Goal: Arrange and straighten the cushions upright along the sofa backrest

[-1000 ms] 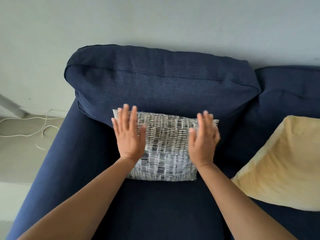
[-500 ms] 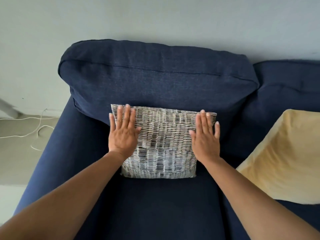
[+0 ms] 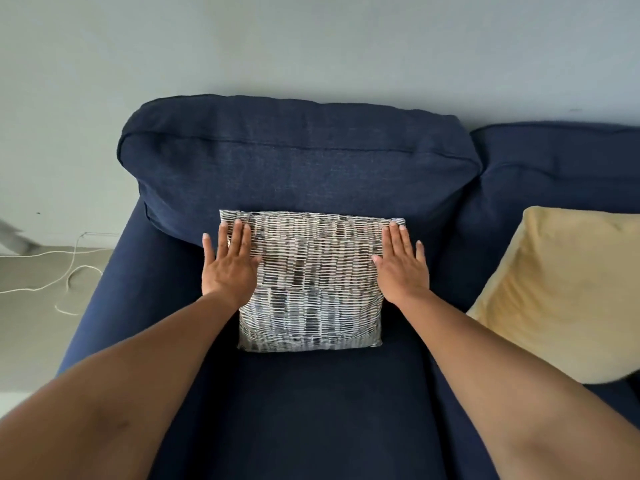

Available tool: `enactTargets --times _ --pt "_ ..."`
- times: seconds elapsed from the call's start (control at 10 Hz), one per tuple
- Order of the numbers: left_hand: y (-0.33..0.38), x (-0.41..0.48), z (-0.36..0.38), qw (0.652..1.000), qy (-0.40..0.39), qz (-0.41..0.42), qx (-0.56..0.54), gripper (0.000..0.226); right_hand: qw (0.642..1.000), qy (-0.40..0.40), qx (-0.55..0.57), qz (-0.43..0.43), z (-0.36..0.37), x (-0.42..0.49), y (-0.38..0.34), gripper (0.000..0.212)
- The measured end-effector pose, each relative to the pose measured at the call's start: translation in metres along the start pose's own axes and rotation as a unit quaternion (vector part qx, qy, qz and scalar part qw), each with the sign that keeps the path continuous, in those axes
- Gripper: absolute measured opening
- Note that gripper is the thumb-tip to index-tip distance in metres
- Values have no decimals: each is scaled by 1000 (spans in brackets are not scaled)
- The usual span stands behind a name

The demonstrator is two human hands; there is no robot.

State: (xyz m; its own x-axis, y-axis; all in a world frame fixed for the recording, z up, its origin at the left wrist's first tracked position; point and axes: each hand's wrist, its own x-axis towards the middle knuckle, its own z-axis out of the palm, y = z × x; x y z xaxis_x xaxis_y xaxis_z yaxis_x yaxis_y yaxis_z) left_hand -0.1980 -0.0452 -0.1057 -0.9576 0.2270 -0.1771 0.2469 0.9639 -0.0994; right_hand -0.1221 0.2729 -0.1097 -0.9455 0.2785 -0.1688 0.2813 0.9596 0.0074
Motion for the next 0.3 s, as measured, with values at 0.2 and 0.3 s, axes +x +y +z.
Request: enactTargets --times 0.2,0.3 --pt "35 -40 -44 999 -7 4 -53 64 999 0 48 6 -33 -44 6 63" --pt "66 -71 -65 994 3 27 -109 62 998 20 62 28 -50 -74 17 62"
